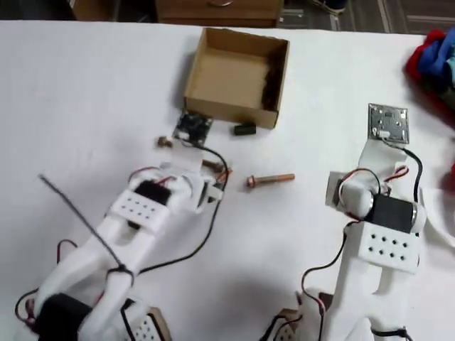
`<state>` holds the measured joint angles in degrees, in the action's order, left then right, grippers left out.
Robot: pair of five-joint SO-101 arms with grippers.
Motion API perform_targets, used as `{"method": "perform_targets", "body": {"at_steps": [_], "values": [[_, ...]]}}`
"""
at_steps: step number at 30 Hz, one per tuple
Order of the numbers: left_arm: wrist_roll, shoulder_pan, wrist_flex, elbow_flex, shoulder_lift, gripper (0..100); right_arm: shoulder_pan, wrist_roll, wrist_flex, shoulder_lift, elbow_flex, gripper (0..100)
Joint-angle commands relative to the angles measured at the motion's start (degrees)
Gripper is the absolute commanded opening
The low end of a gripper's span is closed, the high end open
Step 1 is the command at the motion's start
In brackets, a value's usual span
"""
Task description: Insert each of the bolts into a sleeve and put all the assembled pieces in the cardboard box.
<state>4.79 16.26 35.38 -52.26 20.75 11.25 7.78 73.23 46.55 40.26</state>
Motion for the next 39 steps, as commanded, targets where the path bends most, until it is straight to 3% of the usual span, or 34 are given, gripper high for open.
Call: {"method": "perform_targets", "body": {"at_steps": [1, 5, 16, 20, 24, 32, 39], "values": [[-0.7, 0.4, -0.8, 5.8, -6.8, 24, 0.5, 0.4, 0.2, 1.8, -0.4, 2.2], [-0.4, 0.4, 4.5, 14.8, -18.0, 23, 0.6, 0.4, 0.3, 1.8, -0.5, 2.2], [-0.7, 0.3, 40.0, 41.1, -38.9, 20, 0.6, 0.4, 0.3, 1.8, -0.7, 2.2], [-0.8, 0.2, 41.4, 46.8, -43.4, 2, 0.6, 0.4, 0.3, 1.8, -0.7, 2.2], [-0.8, 0.2, 41.7, 50.5, -47.3, 8, 0.7, 0.4, 0.3, 1.8, -0.7, 2.2], [-0.9, 0.6, 42.3, 52.7, -49.2, 8, 0.8, 0.4, 0.3, 1.8, -0.7, 2.2], [-0.3, 0.3, 54.6, 62.0, -49.1, 8, 0.6, 0.4, 0.0, 1.8, -0.7, 2.2]]}}
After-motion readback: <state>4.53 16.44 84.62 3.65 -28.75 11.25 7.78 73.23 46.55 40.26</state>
